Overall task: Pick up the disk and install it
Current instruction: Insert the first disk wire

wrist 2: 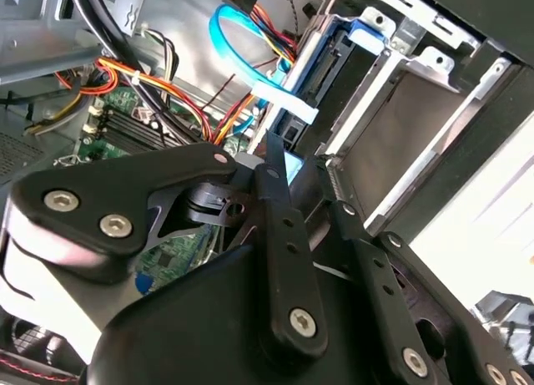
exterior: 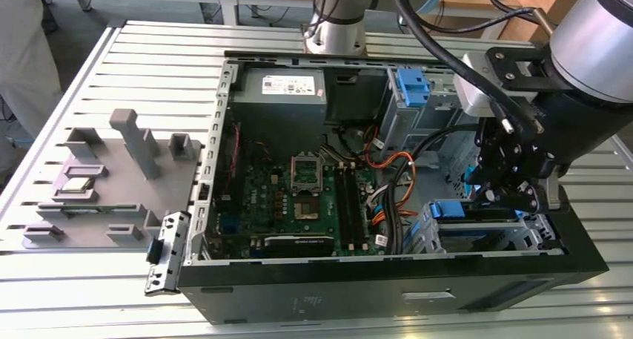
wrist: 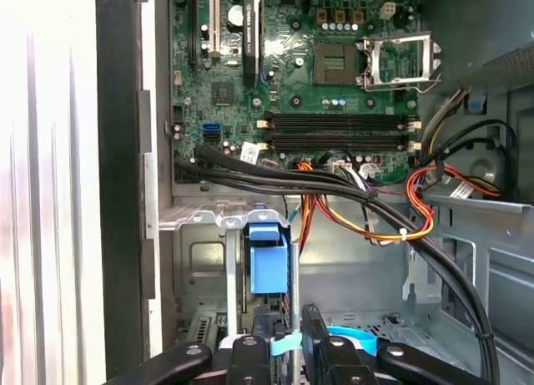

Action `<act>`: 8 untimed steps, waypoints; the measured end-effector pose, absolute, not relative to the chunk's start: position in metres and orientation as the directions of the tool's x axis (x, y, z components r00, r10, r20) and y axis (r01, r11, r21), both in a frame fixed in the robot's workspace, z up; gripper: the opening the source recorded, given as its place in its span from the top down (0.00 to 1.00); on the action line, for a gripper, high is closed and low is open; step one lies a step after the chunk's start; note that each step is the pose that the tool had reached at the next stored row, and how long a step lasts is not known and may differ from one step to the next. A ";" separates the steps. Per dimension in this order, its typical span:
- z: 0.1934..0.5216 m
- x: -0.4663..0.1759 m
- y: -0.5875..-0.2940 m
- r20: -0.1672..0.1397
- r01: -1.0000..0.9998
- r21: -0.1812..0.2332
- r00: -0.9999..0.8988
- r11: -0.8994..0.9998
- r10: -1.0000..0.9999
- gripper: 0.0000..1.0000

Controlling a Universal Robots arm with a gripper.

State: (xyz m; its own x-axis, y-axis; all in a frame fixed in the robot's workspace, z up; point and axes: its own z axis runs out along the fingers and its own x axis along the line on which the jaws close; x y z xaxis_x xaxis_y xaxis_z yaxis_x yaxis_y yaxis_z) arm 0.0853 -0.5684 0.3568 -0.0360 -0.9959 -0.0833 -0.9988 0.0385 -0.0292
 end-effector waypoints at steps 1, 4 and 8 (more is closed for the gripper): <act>0.357 0.085 -0.568 -0.083 -0.998 -0.029 -0.049 0.052 -0.995 0.70; 0.357 0.085 -0.568 -0.083 -0.997 -0.029 -0.065 0.068 -0.994 0.70; 0.356 0.086 -0.568 -0.082 -0.998 -0.001 -0.067 0.068 -0.994 0.70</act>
